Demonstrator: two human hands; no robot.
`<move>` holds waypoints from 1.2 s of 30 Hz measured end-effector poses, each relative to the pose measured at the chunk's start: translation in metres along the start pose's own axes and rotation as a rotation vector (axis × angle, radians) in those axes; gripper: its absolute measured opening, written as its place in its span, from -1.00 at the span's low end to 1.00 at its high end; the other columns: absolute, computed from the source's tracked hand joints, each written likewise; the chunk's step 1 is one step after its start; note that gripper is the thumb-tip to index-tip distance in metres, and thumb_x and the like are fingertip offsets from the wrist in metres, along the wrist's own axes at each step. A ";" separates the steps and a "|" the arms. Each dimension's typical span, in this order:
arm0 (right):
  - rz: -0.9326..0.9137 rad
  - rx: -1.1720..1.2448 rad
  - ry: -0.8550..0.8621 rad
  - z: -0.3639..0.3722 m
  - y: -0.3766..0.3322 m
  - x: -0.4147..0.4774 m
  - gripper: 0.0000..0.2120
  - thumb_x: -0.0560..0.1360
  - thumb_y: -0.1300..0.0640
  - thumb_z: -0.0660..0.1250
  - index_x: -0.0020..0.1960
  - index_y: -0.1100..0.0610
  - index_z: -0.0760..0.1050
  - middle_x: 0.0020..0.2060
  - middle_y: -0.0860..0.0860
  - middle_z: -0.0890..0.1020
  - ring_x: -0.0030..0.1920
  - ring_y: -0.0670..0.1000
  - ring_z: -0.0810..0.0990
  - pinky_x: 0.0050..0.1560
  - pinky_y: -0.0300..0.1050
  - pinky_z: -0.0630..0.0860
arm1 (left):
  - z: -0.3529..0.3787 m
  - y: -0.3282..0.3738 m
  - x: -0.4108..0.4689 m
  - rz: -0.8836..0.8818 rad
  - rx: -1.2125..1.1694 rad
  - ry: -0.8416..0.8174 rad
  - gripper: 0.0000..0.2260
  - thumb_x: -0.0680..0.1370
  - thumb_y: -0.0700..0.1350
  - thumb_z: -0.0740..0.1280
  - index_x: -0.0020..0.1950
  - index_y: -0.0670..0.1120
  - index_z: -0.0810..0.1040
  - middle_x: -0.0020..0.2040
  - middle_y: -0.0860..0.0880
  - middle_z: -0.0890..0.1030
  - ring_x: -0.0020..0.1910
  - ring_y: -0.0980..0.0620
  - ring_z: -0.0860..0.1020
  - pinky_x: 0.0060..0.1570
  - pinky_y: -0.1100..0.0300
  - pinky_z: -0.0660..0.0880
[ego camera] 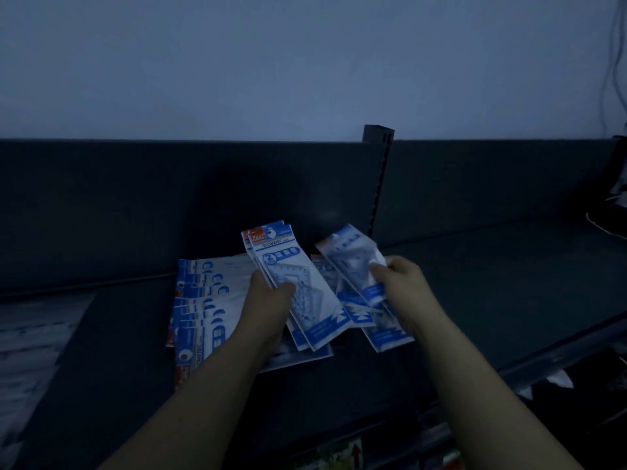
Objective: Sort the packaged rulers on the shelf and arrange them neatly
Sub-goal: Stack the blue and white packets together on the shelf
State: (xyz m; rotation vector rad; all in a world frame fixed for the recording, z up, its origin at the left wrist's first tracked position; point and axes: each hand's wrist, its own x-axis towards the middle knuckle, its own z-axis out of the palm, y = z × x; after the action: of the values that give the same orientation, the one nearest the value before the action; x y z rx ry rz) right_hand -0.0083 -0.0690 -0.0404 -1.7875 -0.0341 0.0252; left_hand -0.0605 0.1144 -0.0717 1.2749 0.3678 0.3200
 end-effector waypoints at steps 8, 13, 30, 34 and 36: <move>-0.099 -0.134 -0.292 0.021 -0.007 -0.032 -0.86 0.52 0.13 0.36 -0.21 0.11 0.50 -0.35 -0.02 0.61 -0.43 -0.16 0.56 -0.42 -0.32 0.45 | 0.000 -0.002 -0.004 0.026 0.017 -0.039 -0.66 0.53 -0.27 0.36 0.28 -0.16 0.42 0.15 -0.15 0.60 0.07 -0.11 0.60 0.01 0.02 0.56; -0.085 -0.755 0.134 -0.002 0.014 0.006 -0.55 0.46 -0.13 0.33 0.12 0.22 0.48 0.08 0.16 0.57 0.08 0.17 0.53 0.06 0.00 0.49 | -0.004 0.003 -0.001 -0.028 -0.010 0.032 -0.68 0.53 -0.36 0.27 0.28 -0.21 0.40 0.11 -0.24 0.58 0.05 -0.22 0.58 0.07 -0.14 0.54; -0.059 -0.542 0.129 -0.016 0.011 0.011 -0.50 0.38 -0.12 0.36 0.21 0.13 0.43 0.08 0.07 0.53 -0.08 0.02 0.54 -0.29 -0.16 0.38 | -0.002 -0.002 0.001 -0.037 -0.024 -0.008 -0.65 0.54 -0.38 0.23 0.32 -0.21 0.37 0.15 -0.24 0.56 0.05 -0.19 0.58 -0.07 0.01 0.55; -0.168 -0.227 -0.067 0.007 0.000 -0.010 -0.69 0.39 0.06 0.46 0.07 0.09 0.47 -0.09 -0.02 0.58 -0.21 -0.07 0.56 -0.34 -0.26 0.42 | 0.004 -0.001 -0.002 -0.063 -0.067 -0.049 -0.70 0.56 -0.36 0.23 0.29 -0.20 0.40 0.15 -0.24 0.58 0.08 -0.21 0.58 0.09 -0.06 0.53; -0.221 -0.224 -0.186 0.023 -0.001 -0.021 -0.68 0.40 0.04 0.48 0.07 0.07 0.46 -0.14 -0.11 0.54 -0.22 -0.14 0.53 -0.32 -0.33 0.43 | 0.004 -0.001 -0.004 -0.068 -0.087 -0.075 -0.75 0.58 -0.27 0.26 0.25 -0.19 0.42 0.11 -0.21 0.61 0.05 -0.17 0.61 0.07 -0.05 0.55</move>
State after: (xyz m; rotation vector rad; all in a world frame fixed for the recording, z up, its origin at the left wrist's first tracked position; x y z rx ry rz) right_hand -0.0297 -0.0472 -0.0444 -1.9912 -0.3803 0.0297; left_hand -0.0621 0.1088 -0.0707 1.1827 0.3291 0.2277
